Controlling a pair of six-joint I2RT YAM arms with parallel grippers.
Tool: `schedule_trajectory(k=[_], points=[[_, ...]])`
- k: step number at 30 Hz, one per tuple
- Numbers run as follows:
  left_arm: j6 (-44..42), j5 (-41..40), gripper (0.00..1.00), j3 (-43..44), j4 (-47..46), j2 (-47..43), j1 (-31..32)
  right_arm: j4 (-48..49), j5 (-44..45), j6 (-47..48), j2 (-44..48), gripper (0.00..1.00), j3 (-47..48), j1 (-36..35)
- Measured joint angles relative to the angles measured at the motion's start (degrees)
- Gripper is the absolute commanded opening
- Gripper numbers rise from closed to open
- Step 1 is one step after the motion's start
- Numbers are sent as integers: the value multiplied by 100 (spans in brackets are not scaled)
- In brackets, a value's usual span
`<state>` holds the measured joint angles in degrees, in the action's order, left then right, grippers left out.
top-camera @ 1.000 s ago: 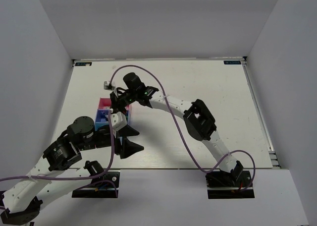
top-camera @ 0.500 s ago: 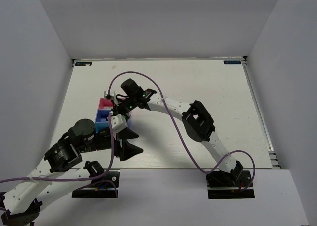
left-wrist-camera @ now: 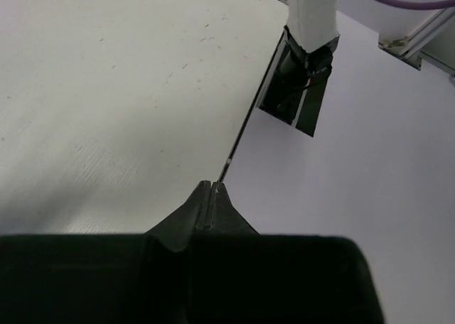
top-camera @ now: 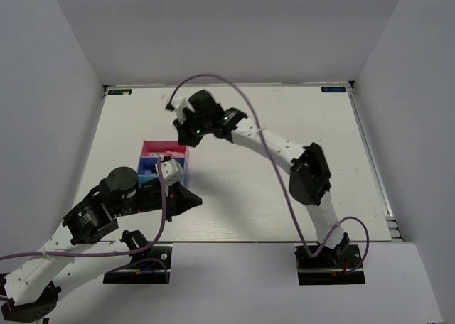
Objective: Sort the stationery into containers
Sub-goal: Place the stationery into the container
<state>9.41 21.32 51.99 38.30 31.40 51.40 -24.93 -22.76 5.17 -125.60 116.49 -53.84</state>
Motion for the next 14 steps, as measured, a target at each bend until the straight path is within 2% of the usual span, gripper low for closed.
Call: schedule_trajectory(k=[1,2,3,4,5,6,10,13,14], points=[[-7,-46,1,26,35,31,0,-61,367,-48,205,25,-57,105],[-15,-101,11,33,59,61,0,-103,678,-125,431,33,-168,223],[-42,-170,28,33,96,85,0,-111,1012,-166,708,48,-363,382],[-59,-297,74,28,149,114,0,-168,1388,-195,1016,57,-592,575],[-94,-442,92,20,197,120,0,-308,1775,-188,1257,70,-772,765],[-76,-669,100,-11,243,120,0,-389,2006,-260,1528,73,-977,1016],[-57,-1897,100,-378,330,4,0,-798,3182,-306,2371,87,-1939,1801],[-76,-2490,100,-739,352,98,-2,-909,3836,-195,3128,86,-3152,1967],[-83,-2603,100,-782,352,208,0,-890,3915,-109,3475,88,-3657,1941]])
